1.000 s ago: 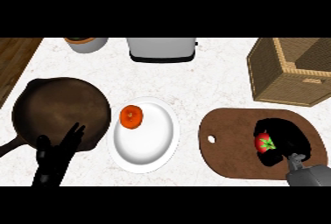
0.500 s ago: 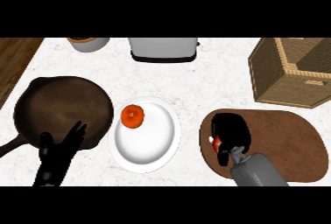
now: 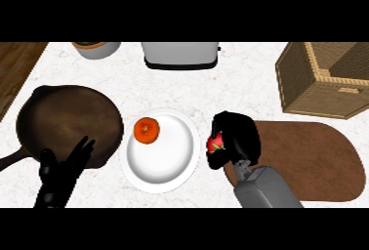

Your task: Pick the tomato from the cutting board and place it in the basket

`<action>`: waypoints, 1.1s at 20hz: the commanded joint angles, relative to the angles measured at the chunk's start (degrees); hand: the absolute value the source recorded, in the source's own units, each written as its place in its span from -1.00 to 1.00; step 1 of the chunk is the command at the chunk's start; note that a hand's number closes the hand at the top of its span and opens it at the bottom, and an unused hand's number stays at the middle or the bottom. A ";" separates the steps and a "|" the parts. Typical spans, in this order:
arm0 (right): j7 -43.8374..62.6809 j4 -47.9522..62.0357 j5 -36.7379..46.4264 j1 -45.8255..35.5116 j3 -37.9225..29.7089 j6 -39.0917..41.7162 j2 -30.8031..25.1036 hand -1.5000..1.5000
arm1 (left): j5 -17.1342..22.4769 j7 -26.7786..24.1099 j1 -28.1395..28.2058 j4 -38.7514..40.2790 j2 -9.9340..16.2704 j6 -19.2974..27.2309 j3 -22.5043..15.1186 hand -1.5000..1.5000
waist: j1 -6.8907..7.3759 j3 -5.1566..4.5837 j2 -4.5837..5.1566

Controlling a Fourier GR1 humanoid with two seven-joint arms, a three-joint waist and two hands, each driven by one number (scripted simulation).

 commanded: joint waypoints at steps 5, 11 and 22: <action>4.51 -19.00 -7.16 -6.68 -7.46 -12.35 0.96 1.00 | -0.02 0.40 1.63 1.84 0.29 -0.11 0.63 0.00 | -0.72 -0.47 -0.04; 13.05 -25.58 -8.37 -16.19 -19.11 -1.99 -3.98 1.00 | 1.58 1.76 -1.37 2.75 1.55 -1.44 2.37 0.00 | -0.53 -0.51 0.24; 16.31 -14.48 -14.65 -31.51 -34.77 2.91 -13.75 1.00 | -0.59 -1.93 2.14 3.05 -0.17 -0.94 1.14 0.00 | 0.24 -0.50 0.37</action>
